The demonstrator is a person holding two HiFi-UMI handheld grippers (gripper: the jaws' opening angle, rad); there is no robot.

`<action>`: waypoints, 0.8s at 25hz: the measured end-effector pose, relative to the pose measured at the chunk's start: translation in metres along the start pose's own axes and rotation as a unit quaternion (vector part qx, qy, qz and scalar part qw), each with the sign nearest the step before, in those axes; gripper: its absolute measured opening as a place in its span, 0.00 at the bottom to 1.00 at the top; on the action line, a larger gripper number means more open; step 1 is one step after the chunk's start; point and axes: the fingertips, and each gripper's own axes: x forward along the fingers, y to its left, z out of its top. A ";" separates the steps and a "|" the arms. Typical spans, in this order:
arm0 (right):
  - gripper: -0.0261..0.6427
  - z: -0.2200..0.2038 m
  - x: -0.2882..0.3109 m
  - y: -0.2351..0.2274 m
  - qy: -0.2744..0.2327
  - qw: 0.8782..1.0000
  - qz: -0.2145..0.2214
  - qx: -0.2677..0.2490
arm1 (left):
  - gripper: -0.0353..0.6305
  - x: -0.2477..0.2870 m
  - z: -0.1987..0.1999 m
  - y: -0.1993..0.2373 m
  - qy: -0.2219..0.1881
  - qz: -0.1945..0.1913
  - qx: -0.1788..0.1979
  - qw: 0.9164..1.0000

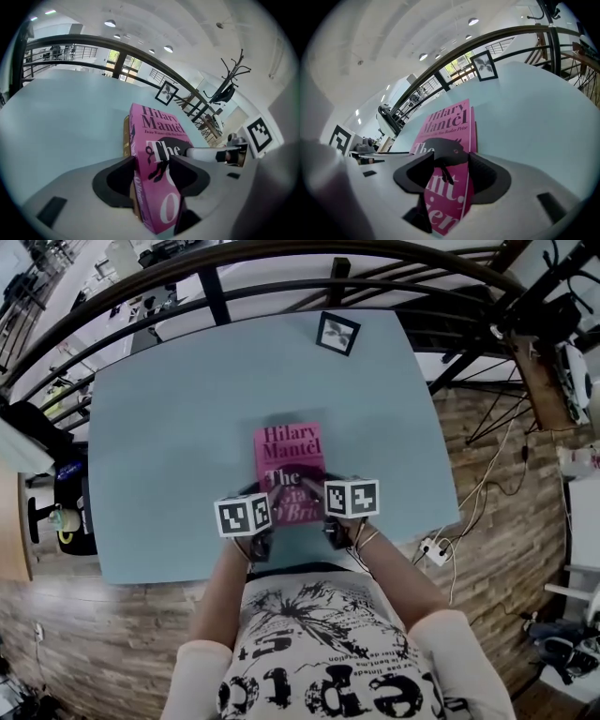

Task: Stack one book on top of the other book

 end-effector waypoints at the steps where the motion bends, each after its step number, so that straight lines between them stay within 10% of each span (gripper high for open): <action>1: 0.37 0.002 0.000 -0.001 -0.002 1.000 0.000 -0.001 | 0.39 0.001 0.002 -0.001 -0.003 0.002 0.003 1.000; 20: 0.39 0.035 -0.026 0.004 -0.038 0.991 -0.082 -0.103 | 0.39 -0.041 0.043 -0.003 -0.057 0.025 0.055 0.997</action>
